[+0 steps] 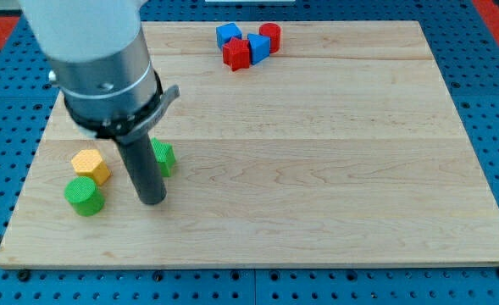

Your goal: Push the green star to the center of the board

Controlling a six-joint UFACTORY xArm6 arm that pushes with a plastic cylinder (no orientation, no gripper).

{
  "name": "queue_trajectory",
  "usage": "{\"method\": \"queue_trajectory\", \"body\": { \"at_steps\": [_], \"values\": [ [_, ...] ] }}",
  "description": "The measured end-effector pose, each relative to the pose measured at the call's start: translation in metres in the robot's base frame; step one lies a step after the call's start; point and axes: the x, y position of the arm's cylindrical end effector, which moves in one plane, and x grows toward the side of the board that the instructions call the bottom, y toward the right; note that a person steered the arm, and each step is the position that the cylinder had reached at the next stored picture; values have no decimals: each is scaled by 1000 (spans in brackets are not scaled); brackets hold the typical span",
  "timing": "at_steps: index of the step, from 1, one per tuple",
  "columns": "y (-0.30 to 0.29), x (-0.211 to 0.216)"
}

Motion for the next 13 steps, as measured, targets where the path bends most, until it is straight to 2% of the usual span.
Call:
{"method": "queue_trajectory", "body": {
  "at_steps": [1,2,3,5,7,8,9,10,11,12,13],
  "values": [
    [-59,14],
    [-88,40],
    [-112,23],
    [-46,-43],
    [27,-61],
    [59,-86],
    [52,-53],
    [5,-78],
    [34,-104],
    [99,-108],
    [106,-98]
  ]
}}
